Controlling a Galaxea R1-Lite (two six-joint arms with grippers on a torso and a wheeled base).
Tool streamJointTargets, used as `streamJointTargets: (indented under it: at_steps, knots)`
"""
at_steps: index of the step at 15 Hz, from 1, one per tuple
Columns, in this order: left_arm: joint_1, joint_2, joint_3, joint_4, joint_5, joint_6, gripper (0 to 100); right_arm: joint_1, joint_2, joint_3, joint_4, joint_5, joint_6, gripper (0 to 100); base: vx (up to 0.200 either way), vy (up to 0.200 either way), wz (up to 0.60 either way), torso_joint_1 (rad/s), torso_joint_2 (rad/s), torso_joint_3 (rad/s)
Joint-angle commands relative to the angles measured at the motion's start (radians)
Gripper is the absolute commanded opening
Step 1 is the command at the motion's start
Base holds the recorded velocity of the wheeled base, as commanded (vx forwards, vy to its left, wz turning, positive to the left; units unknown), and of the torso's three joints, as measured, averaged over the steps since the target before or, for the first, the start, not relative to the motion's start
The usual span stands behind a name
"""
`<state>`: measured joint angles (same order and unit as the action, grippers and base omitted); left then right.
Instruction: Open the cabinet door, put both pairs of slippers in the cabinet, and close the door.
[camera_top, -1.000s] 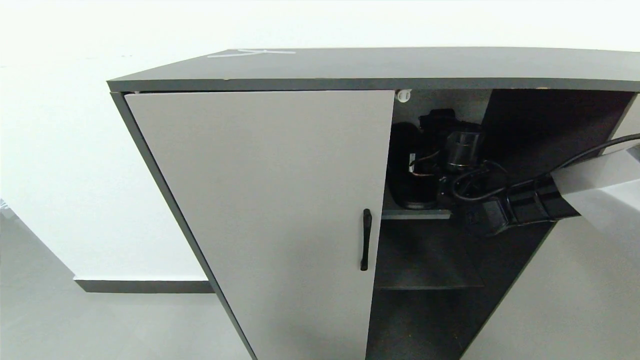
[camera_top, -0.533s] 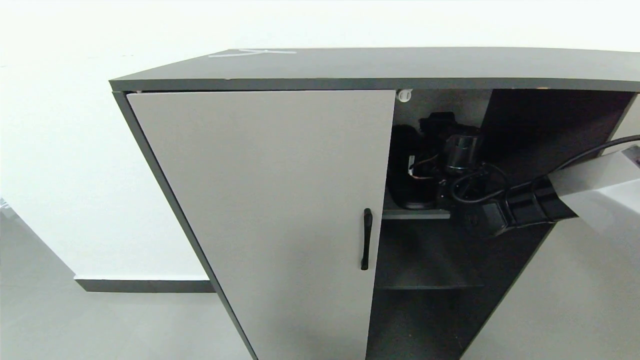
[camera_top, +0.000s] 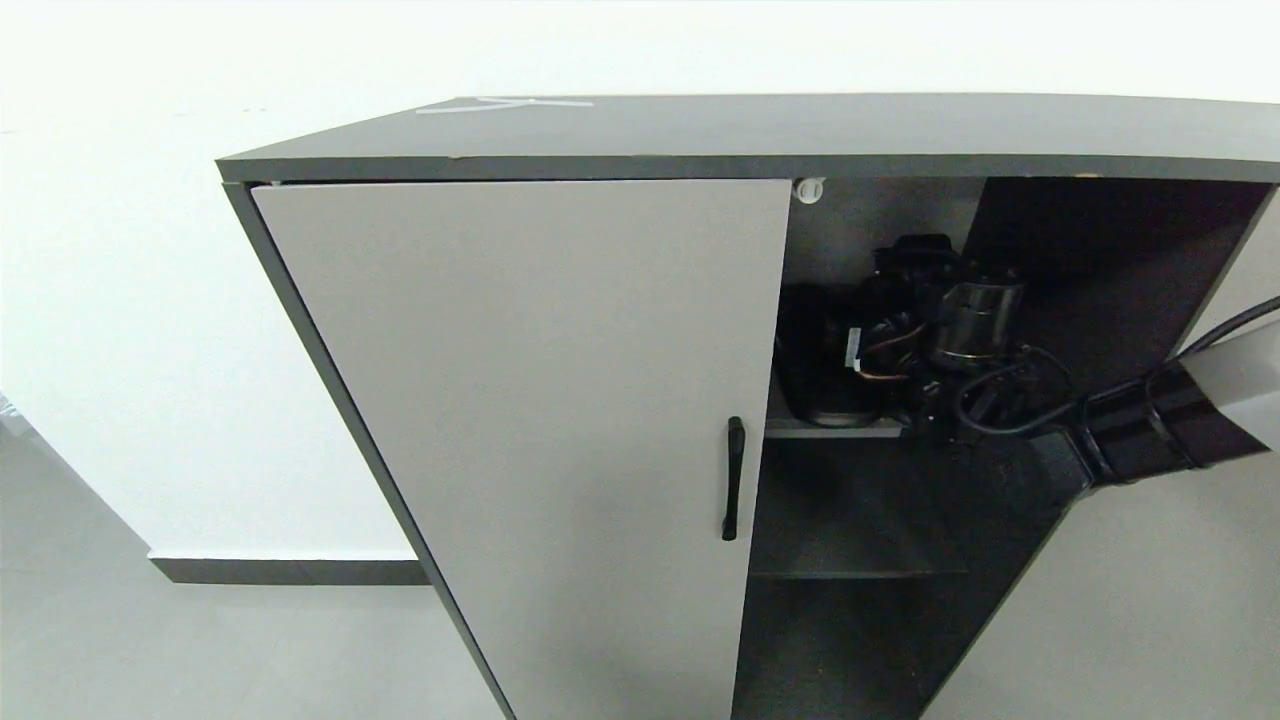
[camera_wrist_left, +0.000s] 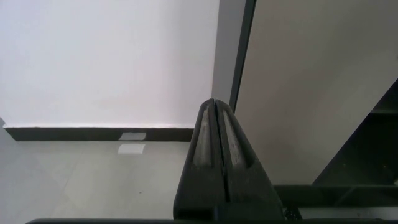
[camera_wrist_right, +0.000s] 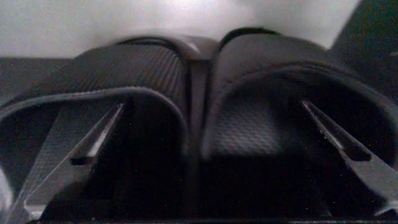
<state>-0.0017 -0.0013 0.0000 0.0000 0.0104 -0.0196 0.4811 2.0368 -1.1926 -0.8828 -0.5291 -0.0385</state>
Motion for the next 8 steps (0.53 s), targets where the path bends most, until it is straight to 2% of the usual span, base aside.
streamJointTargets:
  at_steps: [1,6,8]
  knots:
    - [0.0,0.001,0.0,0.0,0.0,0.0,0,0.001,-0.044,0.041,-0.01,0.0,0.0,100,0.0,0.0,0.0,0.0,0.0,0.0]
    - [0.0,0.001,0.0,0.0,0.0,0.0,0,0.054,-0.184,0.268,-0.104,0.001,0.003,100,0.0,0.0,0.0,0.0,0.0,0.0]
    - [0.0,0.001,0.0,0.0,0.0,0.0,0,0.099,-0.26,0.373,-0.139,0.001,0.026,100,-0.2,0.0,0.0,-0.002,0.0,0.005]
